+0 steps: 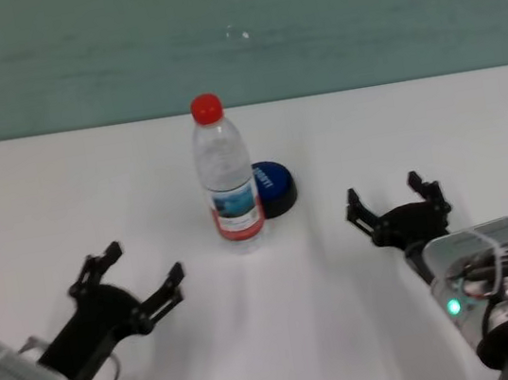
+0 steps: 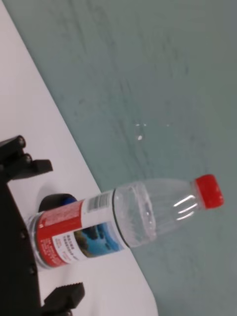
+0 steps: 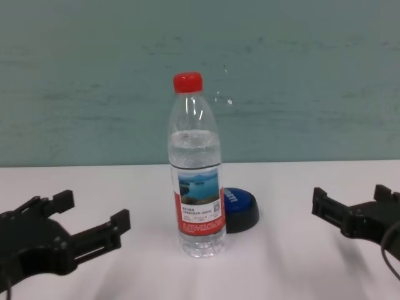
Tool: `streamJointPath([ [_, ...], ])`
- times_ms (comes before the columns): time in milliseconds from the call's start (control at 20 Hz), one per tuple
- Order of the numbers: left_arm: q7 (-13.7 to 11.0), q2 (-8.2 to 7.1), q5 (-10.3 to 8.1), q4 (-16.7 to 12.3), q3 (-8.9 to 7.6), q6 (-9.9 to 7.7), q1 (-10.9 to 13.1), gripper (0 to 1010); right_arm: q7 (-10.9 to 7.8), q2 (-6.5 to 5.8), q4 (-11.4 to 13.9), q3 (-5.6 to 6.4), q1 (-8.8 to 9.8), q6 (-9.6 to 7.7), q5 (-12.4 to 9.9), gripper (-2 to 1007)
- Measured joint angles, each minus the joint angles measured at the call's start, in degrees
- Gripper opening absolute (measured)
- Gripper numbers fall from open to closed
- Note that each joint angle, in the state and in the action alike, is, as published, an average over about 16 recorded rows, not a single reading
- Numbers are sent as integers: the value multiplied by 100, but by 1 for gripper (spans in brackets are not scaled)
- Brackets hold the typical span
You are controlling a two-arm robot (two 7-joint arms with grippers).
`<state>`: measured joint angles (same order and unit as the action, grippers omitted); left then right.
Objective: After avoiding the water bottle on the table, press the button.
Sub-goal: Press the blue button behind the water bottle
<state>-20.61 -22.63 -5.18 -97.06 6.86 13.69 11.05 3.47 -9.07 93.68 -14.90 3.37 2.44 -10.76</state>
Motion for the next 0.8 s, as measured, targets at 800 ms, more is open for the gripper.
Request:
streamJointPath([
  [800,-30,66,102,855,505,25,-939,1000,0,0,0,0,0,0,0,1004],
])
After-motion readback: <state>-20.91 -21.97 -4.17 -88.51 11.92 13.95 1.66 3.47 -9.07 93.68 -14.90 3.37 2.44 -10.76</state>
